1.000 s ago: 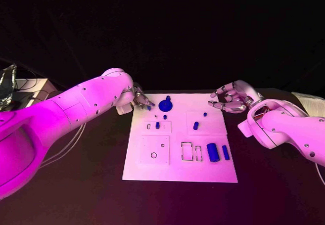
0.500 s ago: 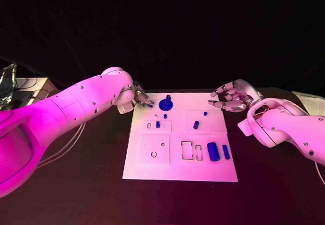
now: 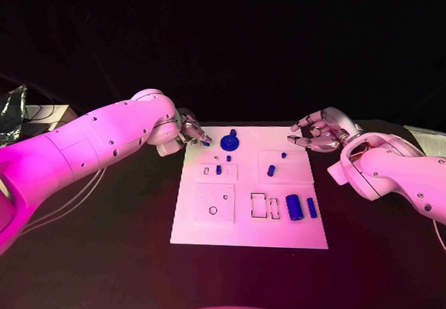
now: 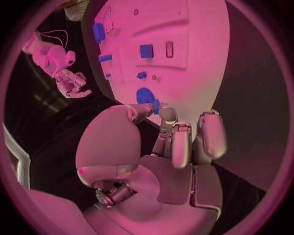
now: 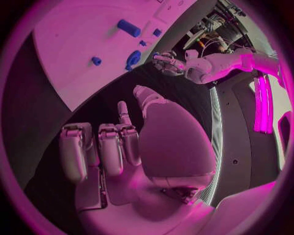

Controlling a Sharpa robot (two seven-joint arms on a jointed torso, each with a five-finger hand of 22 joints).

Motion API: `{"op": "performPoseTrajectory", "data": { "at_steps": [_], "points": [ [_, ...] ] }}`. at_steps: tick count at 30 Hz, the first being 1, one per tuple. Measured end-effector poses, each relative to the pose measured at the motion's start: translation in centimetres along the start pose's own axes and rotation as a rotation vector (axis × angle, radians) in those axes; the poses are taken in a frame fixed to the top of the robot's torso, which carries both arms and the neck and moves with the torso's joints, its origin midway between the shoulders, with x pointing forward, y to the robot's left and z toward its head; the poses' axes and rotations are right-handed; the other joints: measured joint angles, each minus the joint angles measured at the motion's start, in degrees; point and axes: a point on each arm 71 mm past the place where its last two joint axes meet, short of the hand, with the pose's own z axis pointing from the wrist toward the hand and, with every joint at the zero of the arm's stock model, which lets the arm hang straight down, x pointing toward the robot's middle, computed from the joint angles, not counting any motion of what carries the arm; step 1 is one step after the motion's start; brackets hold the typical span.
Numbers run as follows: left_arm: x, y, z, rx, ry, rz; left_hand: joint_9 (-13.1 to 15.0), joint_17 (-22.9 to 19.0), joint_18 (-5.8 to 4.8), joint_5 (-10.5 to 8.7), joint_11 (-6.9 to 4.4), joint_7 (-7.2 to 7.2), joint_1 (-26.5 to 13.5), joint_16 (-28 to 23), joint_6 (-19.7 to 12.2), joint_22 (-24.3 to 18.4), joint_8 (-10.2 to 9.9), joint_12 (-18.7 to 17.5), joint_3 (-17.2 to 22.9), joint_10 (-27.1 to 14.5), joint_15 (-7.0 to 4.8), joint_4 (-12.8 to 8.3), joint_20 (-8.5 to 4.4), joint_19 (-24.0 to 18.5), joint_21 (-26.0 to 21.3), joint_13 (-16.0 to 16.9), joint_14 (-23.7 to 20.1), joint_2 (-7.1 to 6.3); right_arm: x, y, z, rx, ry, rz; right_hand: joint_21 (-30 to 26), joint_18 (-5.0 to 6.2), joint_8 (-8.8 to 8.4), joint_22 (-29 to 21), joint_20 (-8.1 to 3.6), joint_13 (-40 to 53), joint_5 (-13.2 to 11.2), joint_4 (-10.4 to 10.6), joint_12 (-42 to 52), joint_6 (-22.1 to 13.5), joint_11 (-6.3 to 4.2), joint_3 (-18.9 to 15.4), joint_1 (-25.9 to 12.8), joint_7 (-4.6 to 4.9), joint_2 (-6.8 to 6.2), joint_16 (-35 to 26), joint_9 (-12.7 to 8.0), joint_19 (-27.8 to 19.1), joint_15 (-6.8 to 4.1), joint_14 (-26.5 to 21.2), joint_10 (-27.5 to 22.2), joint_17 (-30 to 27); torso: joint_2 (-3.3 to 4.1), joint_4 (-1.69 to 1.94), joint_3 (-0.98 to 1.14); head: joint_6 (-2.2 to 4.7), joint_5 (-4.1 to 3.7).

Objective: Assemble the parts on the task board

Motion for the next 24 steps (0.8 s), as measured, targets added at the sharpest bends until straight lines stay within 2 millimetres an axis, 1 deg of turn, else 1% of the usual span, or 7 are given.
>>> {"op": "performPoseTrajectory", "data": {
  "at_steps": [11,12,13,16,17,18,24],
  "points": [
    [3.0,1.2,-1.7,0.022,0.039,0.043,0.0,0.0,0.0,0.91,-0.49,-0.02,-1.61,0.27,0.42,0.94,0.95,1.3,0.33,1.89,-0.51,0.31,-0.42,0.43,0.46,1.87,0.1,-0.57,-0.1,0.0,0.0,-0.004,0.0,-0.009,0.0,0.0,0.0,-0.01,0.0,0.02,0.0,0.17,0.0,0.0,0.0,-0.17,0.0,0.0,0.0,0.0,0.08,0.0,0.0,0.0,0.0,0.0,-0.57,0.88,0.07,-0.85,-0.32],
    [3.2,1.3,-1.8,0.023,0.042,0.046,0.0,0.0,0.0,0.9,-0.59,-0.1,-1.81,0.27,0.5,0.99,1.04,1.31,1.88,1.99,-0.61,-1.24,-0.55,0.56,0.46,2.08,0.21,-0.76,0.0,0.0,0.0,-0.004,0.0,-0.01,0.0,0.0,0.0,-0.01,0.0,0.03,0.0,0.24,0.0,0.0,0.0,-0.24,0.0,0.0,0.0,0.0,0.1,0.0,0.0,0.0,0.0,0.0,-0.63,0.96,0.07,-0.91,-0.35],
    [3.6,1.4,-1.9,0.024,0.044,0.05,0.0,0.0,0.0,0.9,-0.43,-0.1,-2.11,0.44,0.51,1.16,1.17,1.55,2.26,2.15,-0.62,-1.62,-0.61,0.62,0.69,2.37,0.21,-1.06,0.0,0.0,0.0,-0.005,0.001,-0.011,0.0,0.0,0.0,-0.01,0.0,0.04,0.0,0.24,0.0,0.0,0.0,-0.25,0.0,0.0,0.0,0.0,0.1,0.0,0.0,0.0,0.0,0.0,-0.67,1.01,0.07,-0.94,-0.36],
    [4.1,1.5,-1.9,0.022,0.045,0.062,0.0,0.0,-0.12,1.2,-0.61,-0.03,-2.51,0.49,0.85,1.61,1.23,2.02,2.4,2.67,-0.82,-1.52,-0.83,0.84,0.88,3.0,0.01,-0.98,0.1,0.1,0.0,-0.007,0.003,-0.012,0.0,0.0,0.0,-0.01,0.0,0.04,0.0,0.25,0.0,0.0,0.0,-0.25,0.0,0.0,0.0,0.0,0.1,0.0,0.0,0.0,0.0,0.0,-0.85,1.13,0.07,-1.14,-0.37],
    [4.3,1.6,-1.9,0.021,0.045,0.068,0.0,0.0,-0.83,1.21,-0.69,-0.16,-2.61,0.49,0.99,1.73,1.23,2.13,2.44,2.91,-0.82,-1.48,-0.91,0.93,0.95,3.26,0.01,-1.08,0.1,0.1,0.0,-0.008,0.004,-0.012,0.0,0.0,0.0,-0.01,0.0,0.04,0.0,0.25,0.0,0.0,0.0,-0.25,0.0,0.0,0.0,0.0,0.1,0.0,0.0,0.0,0.0,0.0,-0.88,1.13,0.07,-1.18,-0.37],
    [4.5,1.6,-1.9,0.019,0.045,0.073,0.0,0.0,-0.92,1.21,-0.69,-0.17,-2.65,0.49,1.0,1.76,1.33,2.14,2.44,2.91,-0.82,-1.49,-0.91,0.93,0.95,3.39,0.01,-1.12,0.1,0.1,0.0,-0.009,0.005,-0.012,0.0,0.0,0.0,-0.01,0.0,0.04,0.0,0.25,0.0,0.0,0.0,-0.25,0.0,0.0,0.0,0.0,0.1,0.0,0.0,0.0,0.0,0.0,-0.92,1.15,0.08,-1.19,-0.34],
    [5.6,1.9,-1.8,0.008,0.047,0.1,0.0,0.0,-0.92,1.54,-0.79,-0.2,-3.09,0.49,1.02,2.18,1.66,2.43,2.6,3.43,-0.82,-1.33,-1.12,1.13,1.15,4.06,0.01,-1.14,0.2,0.2,0.1,-0.011,0.008,-0.014,0.0,0.0,-0.01,0.04,0.0,0.04,0.0,0.25,0.0,0.0,0.0,-0.25,0.0,0.0,0.0,0.0,0.1,0.0,0.0,0.0,0.0,0.0,-0.96,1.15,0.09,-1.27,-0.29]
  ]
}}
